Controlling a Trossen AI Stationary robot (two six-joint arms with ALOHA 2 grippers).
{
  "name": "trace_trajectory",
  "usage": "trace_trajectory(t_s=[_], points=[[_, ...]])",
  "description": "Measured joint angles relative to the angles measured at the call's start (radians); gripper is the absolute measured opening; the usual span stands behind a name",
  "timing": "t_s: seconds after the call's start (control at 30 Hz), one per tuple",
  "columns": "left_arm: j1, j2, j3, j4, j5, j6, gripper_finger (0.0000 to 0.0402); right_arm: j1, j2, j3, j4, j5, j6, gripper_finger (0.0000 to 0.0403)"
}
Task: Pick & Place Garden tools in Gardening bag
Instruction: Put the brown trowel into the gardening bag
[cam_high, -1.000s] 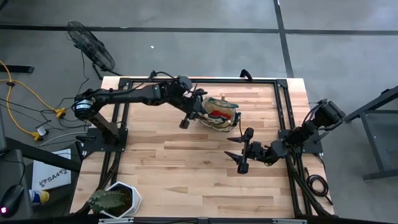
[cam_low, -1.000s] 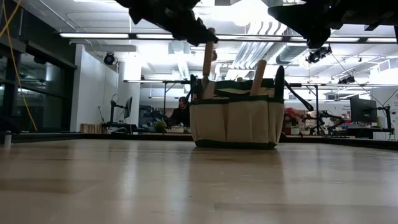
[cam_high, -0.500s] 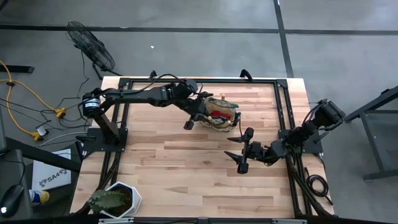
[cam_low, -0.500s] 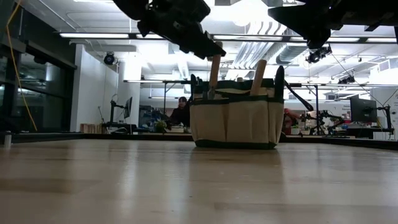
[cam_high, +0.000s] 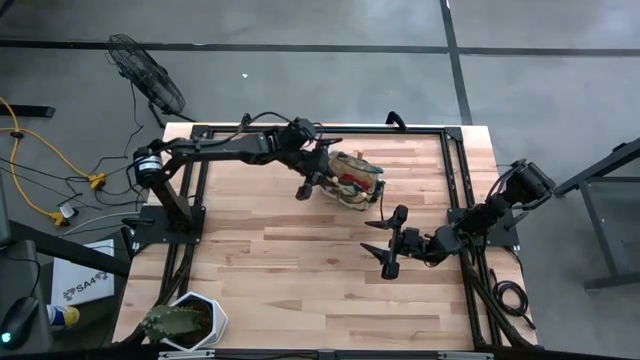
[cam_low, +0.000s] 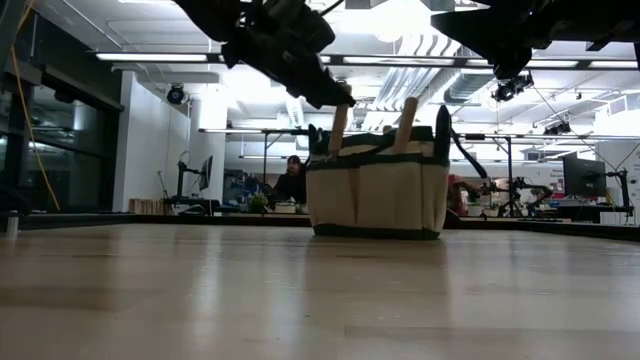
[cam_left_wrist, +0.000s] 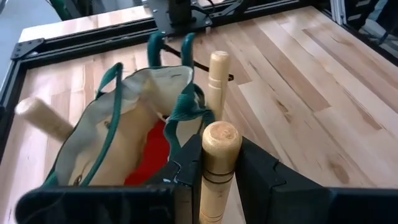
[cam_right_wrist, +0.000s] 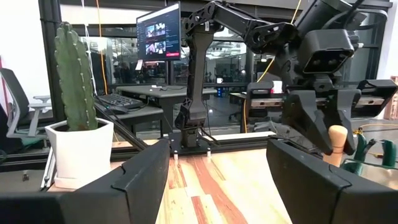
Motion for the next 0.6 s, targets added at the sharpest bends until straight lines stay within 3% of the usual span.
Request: trace_trajectory(t_s=[0.43,0.6], points=[[0.060,0.000,0.000,-0.051,0.025,0.001,0.0062,0.000,0.000,0.000,0.000,0.000,0.000,0.0261],[0.061,-0.001,0.000,-0.077,-0.021,0.025,0.0062,0.000,0.000,0.000,-0.001,0.020,0.000,0.0261]])
